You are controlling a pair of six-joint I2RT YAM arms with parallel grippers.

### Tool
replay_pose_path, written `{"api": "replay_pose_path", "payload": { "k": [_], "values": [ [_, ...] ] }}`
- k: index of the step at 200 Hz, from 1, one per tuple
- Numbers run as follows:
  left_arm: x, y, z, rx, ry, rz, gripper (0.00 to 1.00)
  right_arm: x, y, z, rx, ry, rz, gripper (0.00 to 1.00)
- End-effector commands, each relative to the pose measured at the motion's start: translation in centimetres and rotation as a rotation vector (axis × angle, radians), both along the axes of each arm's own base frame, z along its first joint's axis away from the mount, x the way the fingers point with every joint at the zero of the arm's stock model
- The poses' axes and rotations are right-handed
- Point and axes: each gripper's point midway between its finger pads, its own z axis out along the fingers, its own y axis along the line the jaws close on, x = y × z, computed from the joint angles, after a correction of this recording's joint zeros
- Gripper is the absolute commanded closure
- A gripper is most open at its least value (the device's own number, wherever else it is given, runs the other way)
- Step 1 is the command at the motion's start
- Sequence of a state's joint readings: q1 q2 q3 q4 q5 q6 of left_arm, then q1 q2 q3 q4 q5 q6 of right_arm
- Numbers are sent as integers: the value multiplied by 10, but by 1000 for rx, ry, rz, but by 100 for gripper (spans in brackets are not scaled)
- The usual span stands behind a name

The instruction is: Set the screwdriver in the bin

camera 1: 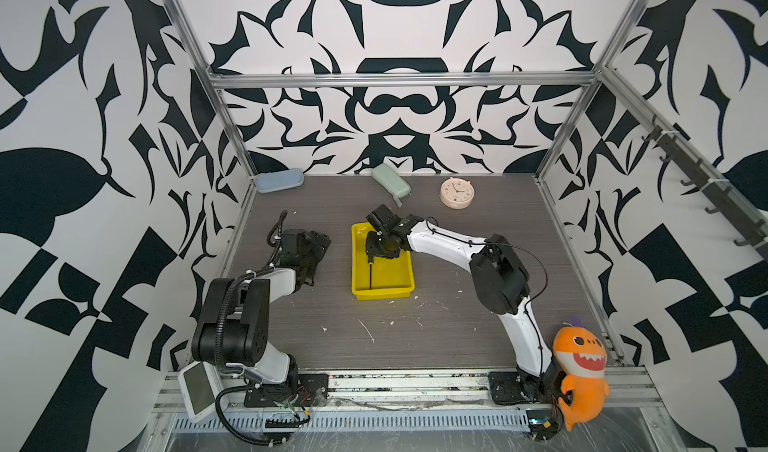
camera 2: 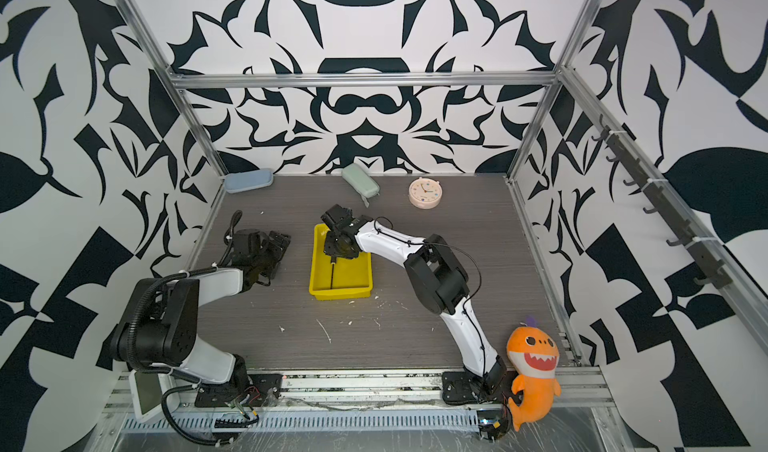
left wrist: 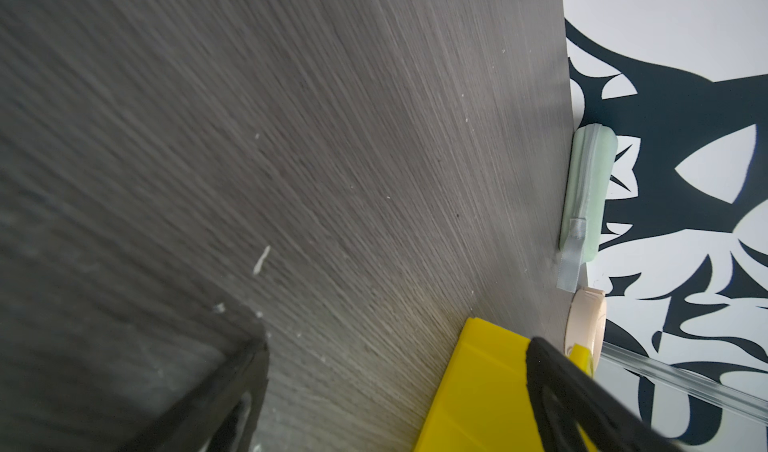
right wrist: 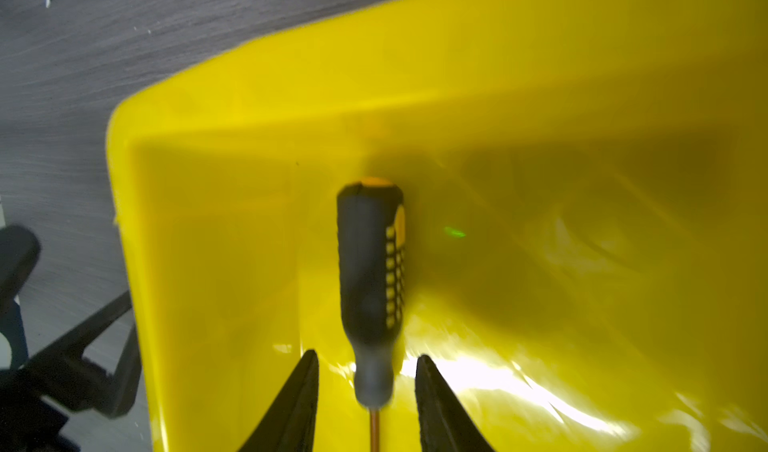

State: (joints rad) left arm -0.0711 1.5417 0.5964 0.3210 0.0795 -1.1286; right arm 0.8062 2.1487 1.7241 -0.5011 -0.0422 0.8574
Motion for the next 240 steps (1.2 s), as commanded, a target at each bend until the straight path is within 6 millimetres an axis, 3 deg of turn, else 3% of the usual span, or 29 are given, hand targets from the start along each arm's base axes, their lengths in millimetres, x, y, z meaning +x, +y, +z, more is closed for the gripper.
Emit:
{"api": "replay_pose_path", "payload": {
  "k": [1, 20, 45, 66, 86, 93, 109, 118, 133, 162, 182, 208, 240],
  "values": [
    [-1, 1, 0, -13, 1, 7, 1, -2, -27, 84, 18, -159, -22, 57],
    [-2, 4, 1, -6, -2, 18, 1, -7, -62, 111, -53, -230, -56, 57],
    [-2, 5, 7, -2, -16, 16, 1, -18, -117, 128, -195, -317, -115, 56],
    [-5, 9, 13, 19, -30, 32, 1, -33, -164, 126, -288, -391, -185, 53],
    [-10, 15, 20, 45, -47, 49, 1, -41, -194, 125, -258, -505, -281, 49],
    [-11, 17, 21, 51, -53, 58, 1, -44, -204, 125, -237, -547, -328, 44],
    [-13, 19, 24, 46, -72, 79, 1, -52, -230, 130, -183, -622, -455, 22],
    [-12, 19, 26, 40, -80, 78, 1, -57, -244, 134, -168, -657, -518, 1],
    [-12, 18, 26, 35, -75, 74, 1, -62, -262, 145, -220, -720, -546, 0],
    [-11, 15, 25, 23, -68, 65, 1, -63, -295, 162, -518, -856, -513, 3],
    [-11, 14, 24, 17, -71, 63, 0, -58, -294, 165, -693, -954, -366, 0],
    [-15, 16, 23, 15, -80, 74, 0, -57, -268, 135, -827, -1042, 13, 0],
    [-15, 17, 26, 20, -87, 76, 0, -50, -291, 102, -790, -1076, -13, 1]
  ]
}}
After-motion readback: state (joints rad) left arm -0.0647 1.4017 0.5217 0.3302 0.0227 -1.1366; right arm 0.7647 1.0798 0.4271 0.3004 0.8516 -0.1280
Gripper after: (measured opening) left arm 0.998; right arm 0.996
